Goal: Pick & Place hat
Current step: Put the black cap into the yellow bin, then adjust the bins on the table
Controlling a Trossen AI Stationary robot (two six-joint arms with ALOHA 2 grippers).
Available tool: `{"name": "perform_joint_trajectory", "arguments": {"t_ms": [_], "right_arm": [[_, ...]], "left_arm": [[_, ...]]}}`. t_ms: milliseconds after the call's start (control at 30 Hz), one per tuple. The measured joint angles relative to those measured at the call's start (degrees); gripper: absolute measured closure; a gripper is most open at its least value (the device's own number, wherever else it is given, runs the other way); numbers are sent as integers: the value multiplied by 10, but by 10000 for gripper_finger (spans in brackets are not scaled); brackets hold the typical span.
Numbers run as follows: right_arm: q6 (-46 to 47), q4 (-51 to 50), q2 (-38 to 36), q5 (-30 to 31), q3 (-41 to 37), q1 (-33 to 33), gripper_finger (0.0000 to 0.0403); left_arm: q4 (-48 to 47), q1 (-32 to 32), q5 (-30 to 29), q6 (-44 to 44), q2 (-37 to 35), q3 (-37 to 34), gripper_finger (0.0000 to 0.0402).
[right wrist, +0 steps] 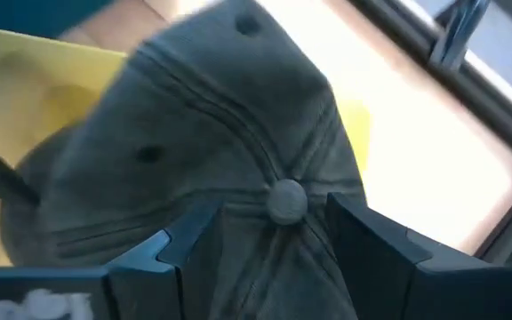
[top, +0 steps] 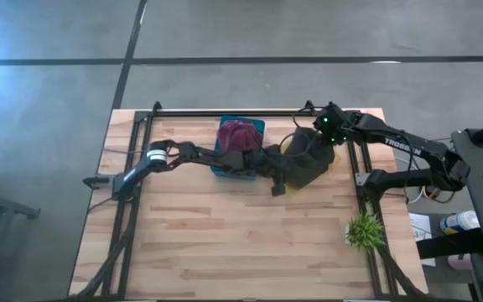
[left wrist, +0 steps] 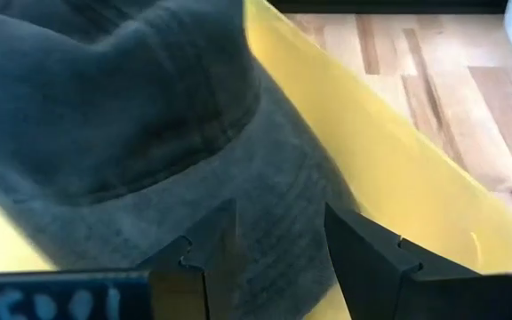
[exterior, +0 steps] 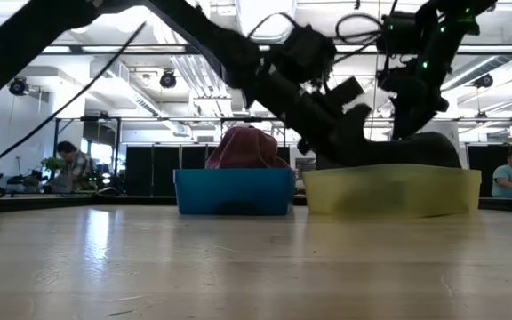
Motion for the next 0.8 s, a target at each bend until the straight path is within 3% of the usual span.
{"name": "perform_joint_trajectory", "arguments": {"t_ms": [200,300,433,600,800], "right_arm": [[-33,-8,-34,13,42,15,209],[-52,-49,-51,57,59,15,209],[40,-145,-79,105,64,13,209],[214,-255,-115,34,53,43,209],[310,-276,-116,-25,1,119,209]], "left_arm": [[-76,-12,-45,4,-83,-7,236],[-136,-17,-64,24,-131,-19,236],[-181,-15,-75,34,-187,-51,236],[-138,2,-20,92,-186,-105,236],[-34,13,-6,160,-123,-103,236]]}}
